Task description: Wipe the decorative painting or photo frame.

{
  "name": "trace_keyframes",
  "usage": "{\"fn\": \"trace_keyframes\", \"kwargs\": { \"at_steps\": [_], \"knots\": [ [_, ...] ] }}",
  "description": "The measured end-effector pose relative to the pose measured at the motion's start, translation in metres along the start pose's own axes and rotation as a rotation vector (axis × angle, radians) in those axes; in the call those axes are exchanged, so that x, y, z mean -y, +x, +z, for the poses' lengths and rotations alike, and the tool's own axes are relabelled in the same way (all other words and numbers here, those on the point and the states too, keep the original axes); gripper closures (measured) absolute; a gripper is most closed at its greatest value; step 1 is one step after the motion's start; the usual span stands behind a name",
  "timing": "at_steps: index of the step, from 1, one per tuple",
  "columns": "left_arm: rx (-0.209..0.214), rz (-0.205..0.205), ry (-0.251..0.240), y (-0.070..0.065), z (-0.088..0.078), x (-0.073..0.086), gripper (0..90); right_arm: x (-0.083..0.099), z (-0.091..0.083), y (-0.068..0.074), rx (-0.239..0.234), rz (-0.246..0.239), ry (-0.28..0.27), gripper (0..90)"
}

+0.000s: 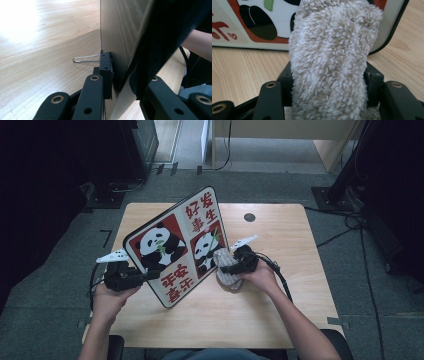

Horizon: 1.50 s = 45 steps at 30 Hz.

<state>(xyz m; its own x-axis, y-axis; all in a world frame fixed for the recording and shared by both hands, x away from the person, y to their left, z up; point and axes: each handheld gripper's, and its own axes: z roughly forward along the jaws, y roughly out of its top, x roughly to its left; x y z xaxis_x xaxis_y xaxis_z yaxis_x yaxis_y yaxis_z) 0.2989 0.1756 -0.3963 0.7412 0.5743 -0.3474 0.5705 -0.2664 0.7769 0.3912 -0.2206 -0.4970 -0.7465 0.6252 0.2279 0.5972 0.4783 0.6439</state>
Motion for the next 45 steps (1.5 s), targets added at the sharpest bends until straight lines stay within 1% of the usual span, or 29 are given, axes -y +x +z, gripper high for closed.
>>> {"fn": "trace_keyframes", "kwargs": {
  "at_steps": [4, 5, 6, 8, 10, 13, 14, 15, 16, 17, 20, 21, 22, 25, 32, 33, 34, 40, 42, 43, 44, 45],
  "knots": [
    [0.003, -0.002, -0.001, 0.001, 0.0, 0.0, 78.4, 0.002, 0.0, -0.001, -0.005, 0.008, -0.012, 42.2],
    [0.003, -0.003, -0.001, 0.001, 0.0, 0.0, 78.3, 0.003, 0.0, 0.0, -0.008, 0.017, -0.026, 41.4],
    [0.001, -0.004, 0.0, 0.0, 0.0, 0.001, 78.4, 0.006, 0.0, 0.0, -0.004, 0.013, -0.047, 39.6],
    [-0.001, -0.003, -0.001, 0.0, 0.0, 0.001, 78.4, 0.007, -0.001, 0.001, -0.002, 0.021, -0.061, 39.6],
    [-0.003, -0.003, 0.0, 0.0, 0.0, 0.001, 78.5, 0.006, -0.002, 0.001, -0.001, 0.036, -0.057, 41.7],
    [-0.004, -0.008, 0.001, 0.001, 0.0, 0.001, 78.5, 0.004, -0.004, 0.001, 0.002, 0.035, -0.046, 43.3],
    [-0.01, -0.016, 0.002, 0.0, -0.001, 0.0, 78.5, 0.002, -0.006, 0.001, -0.009, 0.049, -0.031, 43.7],
    [-0.01, -0.016, 0.002, 0.0, -0.001, 0.0, 78.5, 0.002, -0.006, 0.001, -0.009, 0.049, -0.031, 43.7],
    [-0.011, -0.015, 0.002, 0.0, -0.001, 0.0, 78.5, -0.001, -0.009, -0.001, -0.025, 0.064, -0.022, 44.6],
    [-0.011, -0.015, 0.002, 0.0, -0.001, 0.0, 78.5, -0.002, -0.011, -0.001, -0.025, 0.07, -0.018, 44.7],
    [-0.012, -0.013, 0.002, 0.0, 0.0, 0.0, 78.5, -0.006, -0.019, 0.001, -0.022, 0.059, -0.039, 44.7],
    [-0.012, -0.013, 0.002, 0.0, 0.0, 0.0, 78.5, -0.006, -0.019, 0.001, -0.022, 0.059, -0.039, 44.7],
    [-0.013, -0.013, 0.001, 0.0, 0.0, 0.0, 78.5, -0.011, -0.026, 0.003, -0.02, 0.047, -0.063, 44.8],
    [-0.012, -0.012, 0.0, 0.0, 0.0, 0.0, 78.5, -0.019, -0.035, 0.008, -0.028, 0.035, -0.097, 44.9],
    [-0.01, -0.012, -0.001, 0.0, 0.0, 0.0, 78.3, -0.043, -0.057, 0.019, -0.035, -0.023, -0.14, 44.9],
    [-0.01, -0.012, -0.001, 0.0, 0.0, 0.0, 78.3, -0.047, -0.06, 0.02, -0.038, -0.031, -0.146, 44.9],
    [-0.01, -0.012, 0.0, 0.0, 0.0, 0.0, 78.3, -0.05, -0.063, 0.022, -0.045, -0.027, -0.143, 44.9],
    [-0.004, -0.014, 0.0, 0.001, 0.0, 0.0, 78.1, -0.075, -0.081, 0.028, -0.053, -0.044, -0.162, 44.8],
    [-0.004, -0.014, 0.0, 0.001, 0.0, 0.0, 78.0, -0.078, -0.083, 0.028, -0.058, -0.048, -0.167, 44.7],
    [-0.004, -0.014, 0.0, 0.001, 0.0, 0.0, 78.1, -0.089, -0.09, 0.033, -0.054, -0.066, -0.178, 44.6],
    [-0.004, -0.014, 0.0, 0.001, 0.0, 0.0, 78.0, -0.089, -0.09, 0.033, -0.054, -0.066, -0.178, 44.6],
    [-0.003, -0.014, 0.001, 0.001, 0.0, 0.0, 78.0, -0.098, -0.097, 0.037, -0.031, -0.092, -0.185, 44.6]
  ]
}}
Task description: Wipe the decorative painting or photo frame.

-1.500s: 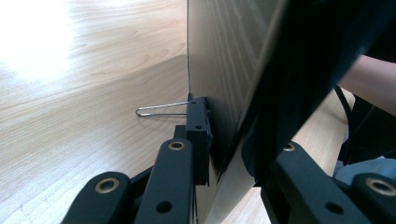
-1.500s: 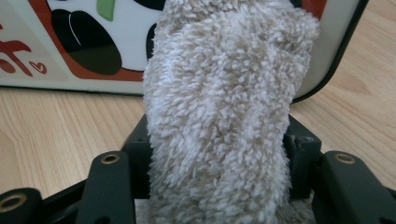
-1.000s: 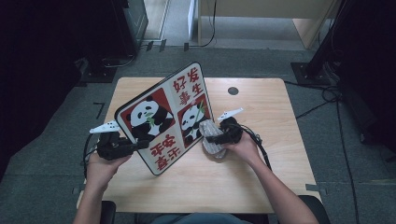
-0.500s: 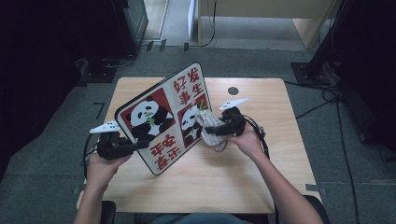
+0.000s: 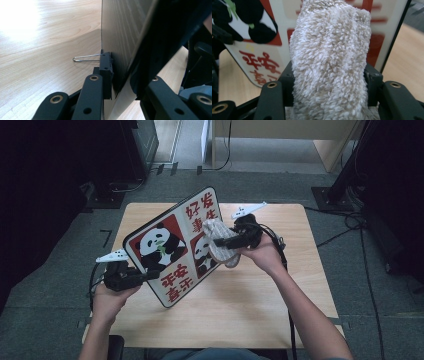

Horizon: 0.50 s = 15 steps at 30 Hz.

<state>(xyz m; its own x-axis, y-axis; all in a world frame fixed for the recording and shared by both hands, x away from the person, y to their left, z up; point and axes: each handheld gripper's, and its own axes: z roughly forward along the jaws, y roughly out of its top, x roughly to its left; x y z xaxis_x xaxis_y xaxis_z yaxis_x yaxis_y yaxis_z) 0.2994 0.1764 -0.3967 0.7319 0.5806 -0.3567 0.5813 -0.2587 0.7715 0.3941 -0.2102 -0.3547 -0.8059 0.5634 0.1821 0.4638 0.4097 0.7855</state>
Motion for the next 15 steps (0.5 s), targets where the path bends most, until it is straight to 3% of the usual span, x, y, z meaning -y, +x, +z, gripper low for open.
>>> {"fn": "trace_keyframes", "kwargs": {
  "at_steps": [9, 15],
  "knots": [
    [0.004, 0.001, 0.001, 0.001, 0.0, 0.0, 78.0, -0.047, -0.01, 0.015, 0.01, -0.086, -0.021, 44.6],
    [0.003, 0.003, 0.0, 0.0, 0.0, 0.0, 78.1, -0.07, -0.01, 0.024, -0.001, -0.117, -0.032, 44.4]
  ]
}}
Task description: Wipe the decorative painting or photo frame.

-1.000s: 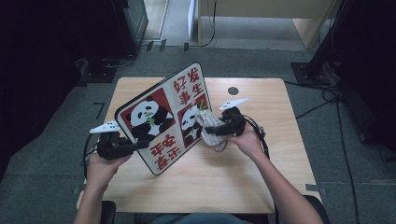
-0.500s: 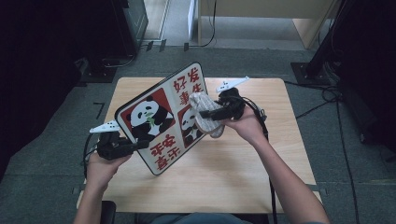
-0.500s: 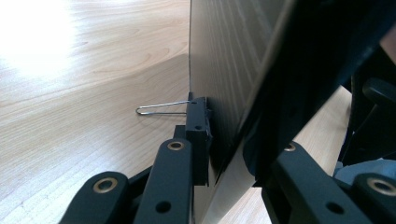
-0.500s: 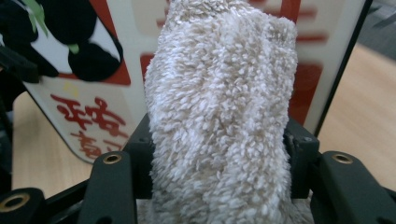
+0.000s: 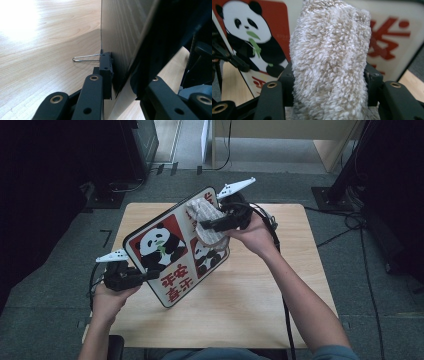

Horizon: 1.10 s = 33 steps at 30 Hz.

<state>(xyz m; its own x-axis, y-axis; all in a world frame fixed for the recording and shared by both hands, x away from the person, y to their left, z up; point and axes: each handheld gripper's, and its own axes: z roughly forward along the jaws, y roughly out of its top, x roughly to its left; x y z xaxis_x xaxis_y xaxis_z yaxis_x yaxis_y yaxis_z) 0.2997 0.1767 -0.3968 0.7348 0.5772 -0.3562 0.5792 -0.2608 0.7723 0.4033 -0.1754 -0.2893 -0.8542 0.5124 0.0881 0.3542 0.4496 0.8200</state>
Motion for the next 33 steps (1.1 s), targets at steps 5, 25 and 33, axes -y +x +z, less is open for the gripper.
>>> {"fn": "trace_keyframes", "kwargs": {
  "at_steps": [5, 25, 33],
  "knots": [
    [0.001, 0.006, 0.001, 0.0, 0.0, 0.0, 78.4, -0.011, 0.005, 0.004, 0.015, -0.017, -0.007, 44.2],
    [0.003, 0.005, 0.002, 0.0, 0.0, 0.0, 78.5, 0.004, 0.021, 0.003, 0.064, -0.042, 0.018, 43.2],
    [0.004, 0.005, 0.001, 0.001, -0.001, 0.0, 78.4, 0.01, 0.024, 0.002, 0.054, -0.03, 0.026, 42.9]
  ]
}}
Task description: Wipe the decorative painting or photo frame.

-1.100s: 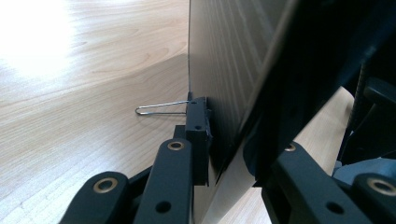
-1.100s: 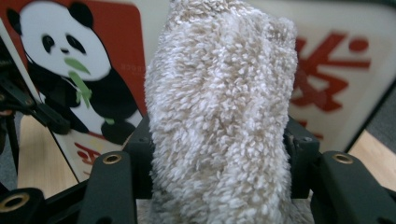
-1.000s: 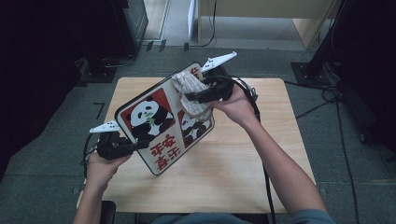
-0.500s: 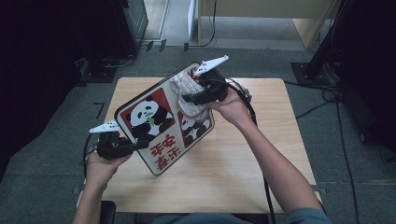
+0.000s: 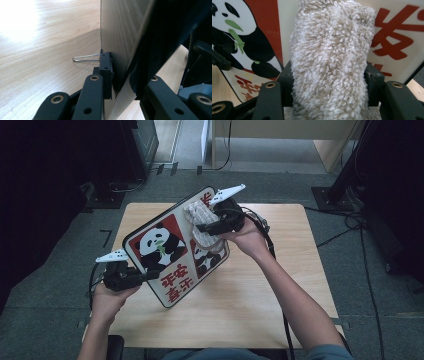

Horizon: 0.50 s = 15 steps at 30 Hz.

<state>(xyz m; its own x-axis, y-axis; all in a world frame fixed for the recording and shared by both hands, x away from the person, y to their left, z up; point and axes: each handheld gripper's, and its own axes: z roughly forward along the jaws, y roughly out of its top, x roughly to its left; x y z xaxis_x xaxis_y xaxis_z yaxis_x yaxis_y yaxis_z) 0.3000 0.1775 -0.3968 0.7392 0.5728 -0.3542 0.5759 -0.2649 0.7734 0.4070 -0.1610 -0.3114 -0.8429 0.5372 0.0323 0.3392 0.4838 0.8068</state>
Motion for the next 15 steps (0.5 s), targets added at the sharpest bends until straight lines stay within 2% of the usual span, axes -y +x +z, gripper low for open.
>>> {"fn": "trace_keyframes", "kwargs": {
  "at_steps": [15],
  "knots": [
    [0.0, 0.001, 0.001, 0.0, 0.0, 0.0, 78.4, 0.018, 0.006, -0.001, -0.017, 0.018, 0.008, 42.9]
  ]
}}
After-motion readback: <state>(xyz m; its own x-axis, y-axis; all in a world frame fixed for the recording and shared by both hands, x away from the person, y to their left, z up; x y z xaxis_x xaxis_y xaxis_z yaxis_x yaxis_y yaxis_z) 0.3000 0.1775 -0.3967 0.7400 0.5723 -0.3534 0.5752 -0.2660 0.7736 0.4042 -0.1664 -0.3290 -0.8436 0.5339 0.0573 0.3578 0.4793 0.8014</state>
